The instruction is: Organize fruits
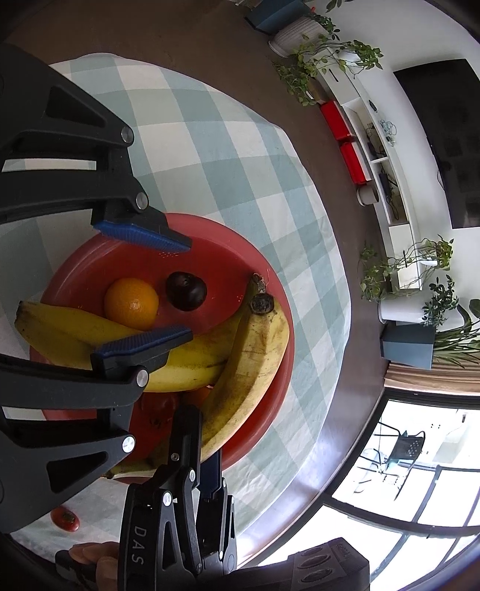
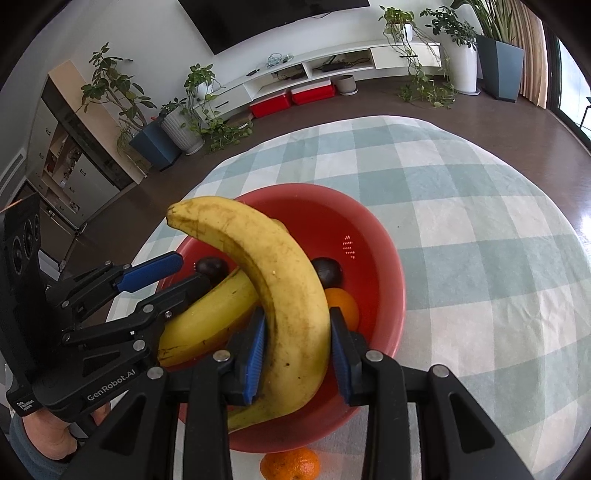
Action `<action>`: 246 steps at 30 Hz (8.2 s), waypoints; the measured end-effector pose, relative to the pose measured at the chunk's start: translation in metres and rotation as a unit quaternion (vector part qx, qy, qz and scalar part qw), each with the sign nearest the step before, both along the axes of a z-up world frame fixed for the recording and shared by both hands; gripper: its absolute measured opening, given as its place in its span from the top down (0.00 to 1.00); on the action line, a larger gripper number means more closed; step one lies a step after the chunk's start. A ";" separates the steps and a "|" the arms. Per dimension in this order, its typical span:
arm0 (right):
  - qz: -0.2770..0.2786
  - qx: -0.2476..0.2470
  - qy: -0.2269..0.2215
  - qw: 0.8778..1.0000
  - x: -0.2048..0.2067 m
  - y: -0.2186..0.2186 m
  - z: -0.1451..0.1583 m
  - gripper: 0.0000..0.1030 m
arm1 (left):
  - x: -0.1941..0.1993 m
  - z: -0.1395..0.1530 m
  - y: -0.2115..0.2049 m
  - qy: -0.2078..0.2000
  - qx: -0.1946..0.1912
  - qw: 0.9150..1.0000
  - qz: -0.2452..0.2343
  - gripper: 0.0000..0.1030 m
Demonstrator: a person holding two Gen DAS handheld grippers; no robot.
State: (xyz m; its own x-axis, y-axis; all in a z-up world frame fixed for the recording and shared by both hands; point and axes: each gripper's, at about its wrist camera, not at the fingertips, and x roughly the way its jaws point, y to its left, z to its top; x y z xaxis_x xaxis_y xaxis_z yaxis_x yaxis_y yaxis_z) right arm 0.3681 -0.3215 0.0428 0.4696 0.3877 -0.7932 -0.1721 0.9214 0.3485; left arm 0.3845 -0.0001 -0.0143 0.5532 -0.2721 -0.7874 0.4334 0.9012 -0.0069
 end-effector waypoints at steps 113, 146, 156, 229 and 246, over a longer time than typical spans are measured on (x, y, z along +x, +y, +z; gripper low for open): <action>-0.060 -0.036 -0.091 0.993 -0.240 -0.063 -0.013 0.21 | -0.129 -0.054 -0.102 0.031 0.016 0.999 -0.032 0.66; 0.006 -0.129 -0.055 0.990 -0.211 -0.018 -0.032 0.64 | -0.260 -0.045 0.001 0.031 -0.084 0.996 0.012 0.66; 0.002 -0.126 -0.061 0.990 -0.212 -0.021 -0.027 0.67 | -0.258 -0.043 0.002 0.030 -0.089 0.995 0.016 0.66; 0.071 -0.123 -0.105 0.984 -0.044 0.043 0.027 0.46 | -0.018 0.015 0.000 -0.026 0.021 0.999 0.012 0.35; -0.019 -0.096 -0.224 0.970 -0.165 -0.011 0.072 0.14 | -0.207 0.083 0.012 -0.197 -0.042 0.978 0.057 0.00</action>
State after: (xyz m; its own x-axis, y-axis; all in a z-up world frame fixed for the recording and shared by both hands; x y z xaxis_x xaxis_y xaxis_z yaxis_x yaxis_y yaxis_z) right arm 0.2030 -0.3323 0.1146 0.7948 0.2289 -0.5620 -0.2310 0.9705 0.0687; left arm 0.1779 0.0115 0.0692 0.8400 -0.2449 -0.4843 0.3134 0.9474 0.0645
